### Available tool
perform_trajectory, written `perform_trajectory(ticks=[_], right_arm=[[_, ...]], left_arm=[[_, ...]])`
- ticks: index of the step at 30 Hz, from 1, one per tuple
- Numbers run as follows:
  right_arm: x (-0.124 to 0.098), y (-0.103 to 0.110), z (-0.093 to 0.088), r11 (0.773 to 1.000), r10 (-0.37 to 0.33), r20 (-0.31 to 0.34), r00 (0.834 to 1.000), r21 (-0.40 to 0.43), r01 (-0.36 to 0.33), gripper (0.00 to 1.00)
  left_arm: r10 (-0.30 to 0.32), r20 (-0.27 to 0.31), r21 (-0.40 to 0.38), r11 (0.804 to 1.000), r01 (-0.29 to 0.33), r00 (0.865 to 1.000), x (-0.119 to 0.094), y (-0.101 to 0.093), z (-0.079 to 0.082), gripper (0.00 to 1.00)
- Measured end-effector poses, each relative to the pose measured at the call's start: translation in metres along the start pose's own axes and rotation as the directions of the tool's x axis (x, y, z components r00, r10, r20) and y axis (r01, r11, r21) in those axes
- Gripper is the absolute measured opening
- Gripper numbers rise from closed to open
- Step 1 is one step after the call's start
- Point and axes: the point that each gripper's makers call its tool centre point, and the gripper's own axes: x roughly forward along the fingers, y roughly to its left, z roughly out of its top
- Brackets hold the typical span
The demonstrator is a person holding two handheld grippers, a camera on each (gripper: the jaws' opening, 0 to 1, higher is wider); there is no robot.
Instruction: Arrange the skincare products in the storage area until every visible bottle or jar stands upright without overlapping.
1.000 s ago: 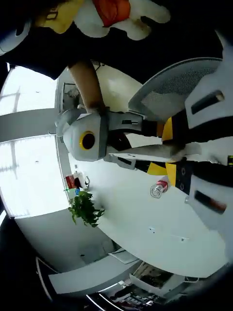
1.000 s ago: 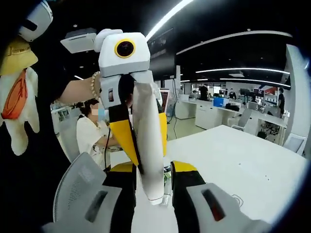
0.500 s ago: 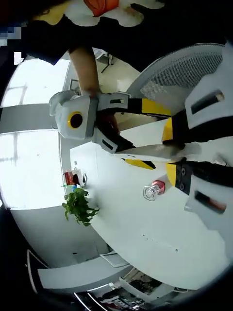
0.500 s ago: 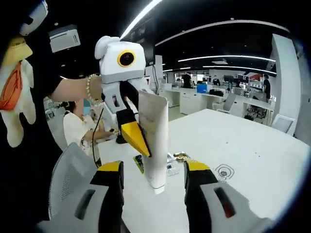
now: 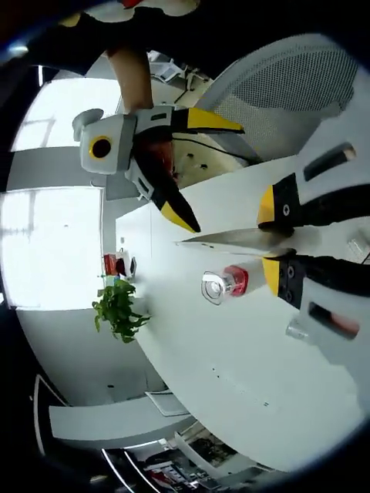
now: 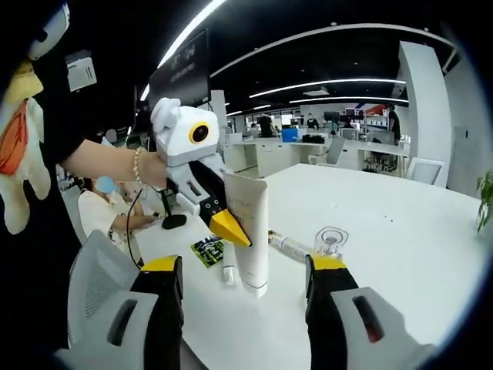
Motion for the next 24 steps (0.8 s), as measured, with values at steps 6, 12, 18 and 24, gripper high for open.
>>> perform_trajectory(ticks=[6,12,18,24], right_arm=[[-0.002,-0.004,-0.011,0.999,-0.029,-0.021,0.999,0.018,0.03,0.69],[-0.005,-0.01,-0.023,0.996,-0.065,-0.037,0.997,0.063,0.067,0.73],[-0.005,-0.018,-0.03,0.991,-0.09,-0.043,0.995,0.093,0.094,0.77],[-0.005,-0.024,-0.038,0.989,-0.098,-0.073,0.992,0.102,0.106,0.81]], left_arm=[[0.001,0.001,0.009,1.0,-0.001,1.0,0.012,0.013,-0.012,0.08],[-0.003,0.013,0.019,1.0,0.003,1.0,0.024,0.025,-0.024,0.08],[-0.004,0.036,0.008,1.0,0.003,0.999,0.035,0.037,-0.034,0.08],[-0.01,0.062,-0.005,1.0,0.01,0.998,0.04,0.04,-0.032,0.08]])
